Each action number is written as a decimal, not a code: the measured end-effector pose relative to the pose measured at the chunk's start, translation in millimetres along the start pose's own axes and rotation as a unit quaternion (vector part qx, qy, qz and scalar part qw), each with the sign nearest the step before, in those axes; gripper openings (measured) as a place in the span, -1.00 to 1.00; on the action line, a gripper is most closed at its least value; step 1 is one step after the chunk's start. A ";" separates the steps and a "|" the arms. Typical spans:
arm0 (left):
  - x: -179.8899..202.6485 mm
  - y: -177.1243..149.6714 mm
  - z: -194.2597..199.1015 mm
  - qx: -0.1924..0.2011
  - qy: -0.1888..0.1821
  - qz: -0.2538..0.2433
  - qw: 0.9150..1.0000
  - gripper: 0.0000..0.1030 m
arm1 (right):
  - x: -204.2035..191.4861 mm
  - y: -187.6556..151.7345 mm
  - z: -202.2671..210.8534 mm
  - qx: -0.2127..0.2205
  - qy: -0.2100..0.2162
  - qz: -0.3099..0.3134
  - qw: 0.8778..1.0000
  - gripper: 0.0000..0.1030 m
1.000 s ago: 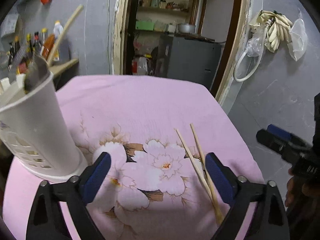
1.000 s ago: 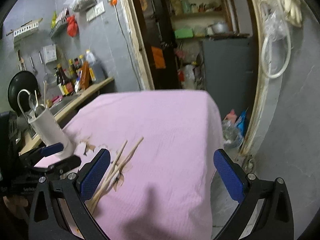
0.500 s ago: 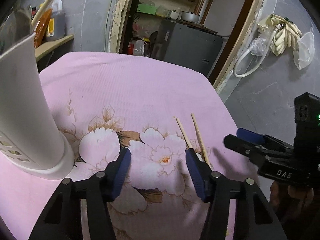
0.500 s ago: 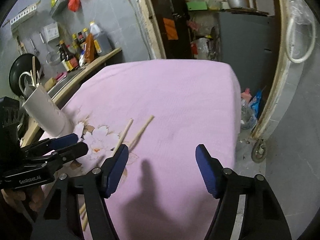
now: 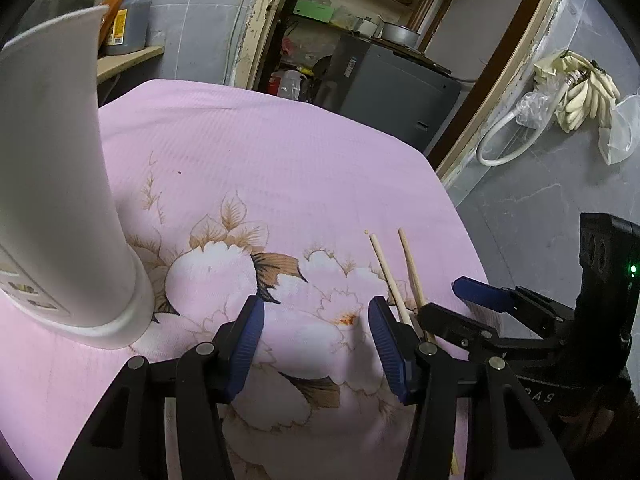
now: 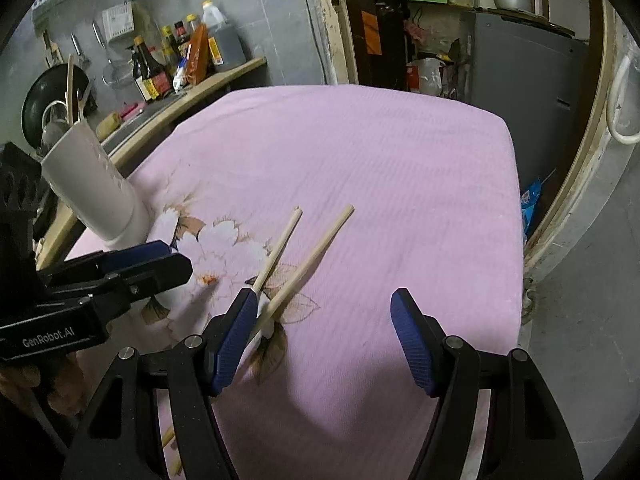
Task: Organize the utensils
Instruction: 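Grasp one wooden chopstick with the left gripper while the right gripper grasps the other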
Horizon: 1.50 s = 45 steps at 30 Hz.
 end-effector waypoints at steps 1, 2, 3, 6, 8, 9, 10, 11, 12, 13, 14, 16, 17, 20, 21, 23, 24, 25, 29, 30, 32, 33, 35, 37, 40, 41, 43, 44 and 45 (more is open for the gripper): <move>0.1 0.3 -0.3 0.000 0.000 0.000 1.000 0.01 | -0.2 -1.6 0.6 -0.003 -0.007 0.005 1.000 0.24; 0.9 0.1 -0.8 0.000 -0.002 0.000 1.000 0.01 | -0.2 -3.0 1.8 -0.007 -0.008 0.011 1.000 0.21; 1.3 0.0 -1.3 -0.001 -0.003 -0.001 1.000 0.01 | -1.0 -5.7 3.4 -0.012 -0.023 0.024 0.999 0.17; 6.6 -0.1 -4.4 -0.005 -0.012 -0.006 1.000 0.00 | 7.4 -11.6 13.2 -0.017 -0.032 0.025 0.999 0.12; 12.4 0.2 -6.7 -0.010 -0.020 -0.011 1.000 -0.07 | 17.3 -14.3 20.5 -0.018 -0.038 0.019 0.999 0.04; 16.7 -0.4 -9.1 -0.015 -0.026 -0.016 0.999 -0.08 | 22.7 -16.3 24.5 -0.019 -0.043 0.017 0.999 0.01; 20.8 -0.6 -11.5 -0.018 -0.033 -0.020 0.999 -0.12 | 27.3 -17.8 26.3 -0.021 -0.045 0.014 0.999 -0.03; 24.1 -0.5 -13.7 -0.022 -0.039 -0.024 0.999 -0.18 | 32.2 -19.3 28.4 -0.022 -0.047 0.011 0.999 -0.05; 29.1 -1.3 -17.3 -0.030 -0.048 -0.029 0.998 -0.20 | 36.6 -20.8 29.8 -0.024 -0.048 0.008 0.999 -0.06; 32.7 -1.6 -20.3 -0.038 -0.055 -0.032 0.997 -0.25 | 39.3 -21.5 30.4 -0.025 -0.048 0.005 0.999 -0.08; 37.6 -2.8 -24.4 -0.048 -0.065 -0.036 0.996 -0.32 | 42.0 -22.1 31.7 -0.025 -0.049 0.003 0.999 -0.13; 45.7 -4.7 -29.8 -0.064 -0.079 -0.042 0.994 -0.41 | 45.6 -22.3 28.4 -0.027 -0.049 0.001 0.998 -0.21; 50.0 -5.7 -32.9 -0.072 -0.084 -0.047 0.993 -0.47 | 46.3 -22.3 29.4 -0.026 -0.045 -0.002 0.999 -0.26; 56.6 -7.3 -39.1 -0.089 -0.095 -0.049 0.990 -0.50 | 43.1 -20.4 24.8 -0.029 -0.038 0.003 0.999 -0.39; 58.0 -7.0 -40.7 -0.093 -0.098 -0.047 0.990 -0.51 | 41.0 -19.7 22.9 -0.031 -0.036 0.005 0.999 -0.40; 58.9 -5.6 -42.9 -0.102 -0.101 -0.045 0.989 -0.51 | 38.7 -18.1 18.4 -0.037 -0.029 0.003 0.999 -0.46; 59.9 -5.0 -44.3 -0.109 -0.105 -0.043 0.988 -0.51 | 37.9 -17.0 16.5 -0.038 -0.025 0.000 0.999 -0.48; 60.3 -4.4 -44.8 -0.112 -0.107 -0.042 0.987 -0.51 | 38.2 -15.3 14.7 -0.038 -0.023 -0.004 0.999 -0.49; 60.4 -4.3 -46.8 -0.128 -0.119 -0.047 0.984 -0.52 | 39.4 -10.9 8.6 -0.041 -0.026 -0.006 0.999 -0.50; 60.0 -3.9 -46.9 -0.130 -0.123 -0.043 0.983 -0.52 | 38.2 -10.7 8.0 -0.044 -0.031 -0.002 0.999 -0.50; 60.8 -4.2 -49.5 -0.133 -0.124 -0.041 0.982 -0.57 | 33.0 -12.6 7.5 -0.047 -0.046 0.012 0.998 -0.50; 60.5 -4.4 -49.4 -0.134 -0.120 -0.045 0.983 -0.59 | 30.9 -13.3 7.9 -0.049 -0.051 0.017 0.997 -0.50; 61.4 -6.0 -50.4 -0.137 -0.110 -0.053 0.983 -0.69 | 29.5 -13.0 10.1 -0.053 -0.054 0.018 0.997 -0.59; 61.9 -6.7 -51.4 -0.143 -0.100 -0.057 0.983 -0.77 | 29.8 -14.4 12.9 -0.060 -0.050 0.009 0.997 -0.69; 61.2 -6.4 -51.9 -0.160 -0.098 -0.053 0.981 -0.78 | 34.0 -16.4 13.9 -0.068 -0.042 -0.004 0.997 -0.71; 61.1 -6.1 -51.9 -0.165 -0.098 -0.051 0.980 -0.78 | 34.3 -17.3 13.9 -0.072 -0.042 -0.007 0.997 -0.72; 62.5 -5.3 -53.1 -0.176 -0.099 -0.050 0.978 -0.78 | 36.3 -19.0 13.6 -0.077 -0.039 -0.015 0.996 -0.73; 63.2 -5.5 -53.3 -0.181 -0.099 -0.051 0.977 -0.78 | 37.0 -19.6 13.4 -0.080 -0.038 -0.021 0.996 -0.74; 63.5 -5.6 -53.4 -0.185 -0.100 -0.051 0.976 -0.78 | 37.3 -19.6 13.5 -0.083 -0.038 -0.029 0.995 -0.74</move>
Point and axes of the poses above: each gripper's, at about its wrist camera, not at the fingertips, and z roughly against the way its jaws point, x to its right, y to its top, the point moved 8 cm from there along -z, roughly the way its jaws point, and after that the axes turned 9 degrees about -y, right-handed, at the moved point
